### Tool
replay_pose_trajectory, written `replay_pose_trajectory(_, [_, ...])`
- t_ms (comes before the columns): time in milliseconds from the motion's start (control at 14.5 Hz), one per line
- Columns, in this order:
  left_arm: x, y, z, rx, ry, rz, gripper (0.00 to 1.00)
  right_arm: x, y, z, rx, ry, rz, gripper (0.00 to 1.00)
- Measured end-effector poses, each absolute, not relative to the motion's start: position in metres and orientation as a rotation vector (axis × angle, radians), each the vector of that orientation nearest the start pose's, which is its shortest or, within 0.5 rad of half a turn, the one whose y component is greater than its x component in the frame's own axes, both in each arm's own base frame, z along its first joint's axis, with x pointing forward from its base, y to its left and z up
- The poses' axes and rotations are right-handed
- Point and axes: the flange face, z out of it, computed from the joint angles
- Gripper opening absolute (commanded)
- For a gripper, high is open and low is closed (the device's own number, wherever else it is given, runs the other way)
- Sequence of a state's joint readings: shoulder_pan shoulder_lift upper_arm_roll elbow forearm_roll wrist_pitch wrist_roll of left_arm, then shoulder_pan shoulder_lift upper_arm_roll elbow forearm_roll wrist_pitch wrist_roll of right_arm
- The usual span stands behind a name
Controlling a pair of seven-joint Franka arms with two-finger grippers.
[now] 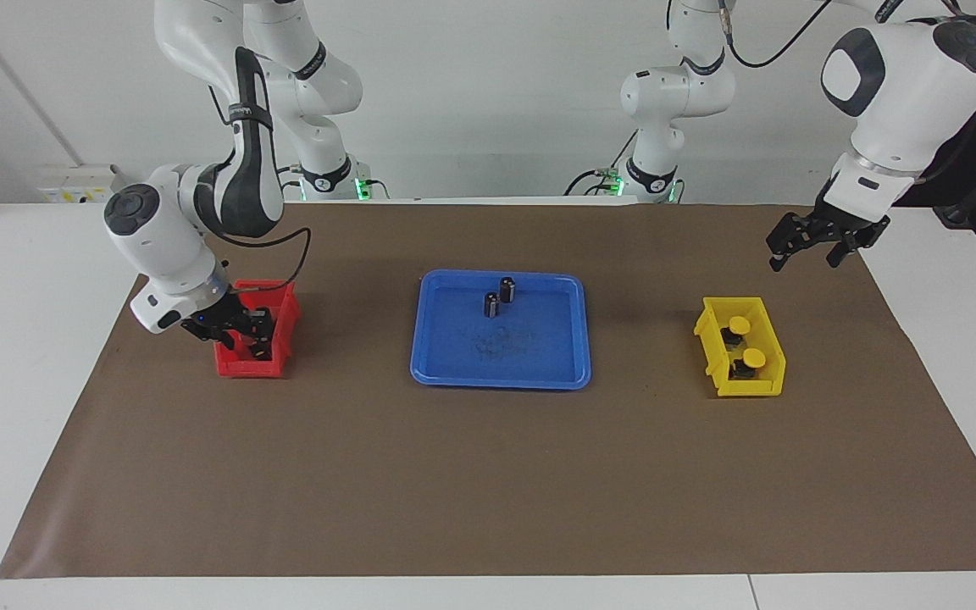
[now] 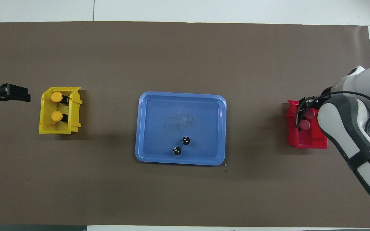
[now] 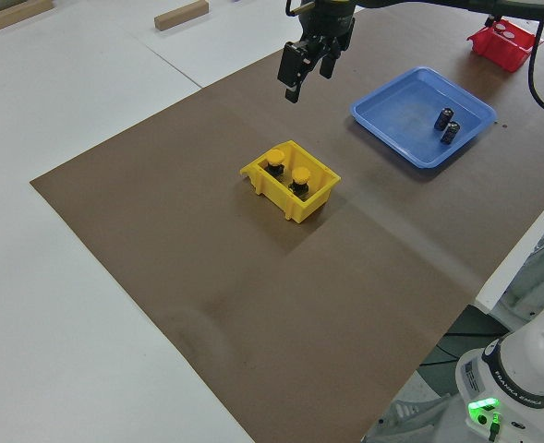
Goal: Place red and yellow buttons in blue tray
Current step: 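Grasp a red button with the right gripper while the left gripper reaches yellow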
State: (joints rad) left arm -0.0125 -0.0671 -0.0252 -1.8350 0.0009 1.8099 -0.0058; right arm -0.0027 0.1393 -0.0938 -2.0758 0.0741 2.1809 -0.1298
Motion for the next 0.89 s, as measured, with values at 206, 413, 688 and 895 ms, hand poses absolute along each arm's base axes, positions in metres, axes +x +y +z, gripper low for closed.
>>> replay_pose_trajectory(206, [0.547, -0.036, 0.522, -3.139, 0.080, -0.086, 1.00, 0.561, -0.051, 0.356, -3.089, -0.003, 0.058, 0.59])
replay_pose_trajectory(413, [0.554, -0.039, 0.490, -3.140, 0.087, -0.111, 0.97, 0.558, -0.053, 0.355, -3.088, -0.030, 0.063, 0.58])
replay_pose_trajectory(688, [0.578, -0.041, 0.450, -3.143, 0.084, -0.147, 0.94, 0.553, -0.056, 0.350, -3.090, -0.055, 0.044, 0.57])
replay_pose_trajectory(895, [0.584, -0.041, 0.438, -3.143, 0.080, -0.155, 0.93, 0.549, -0.057, 0.343, -3.089, -0.054, 0.054, 0.50])
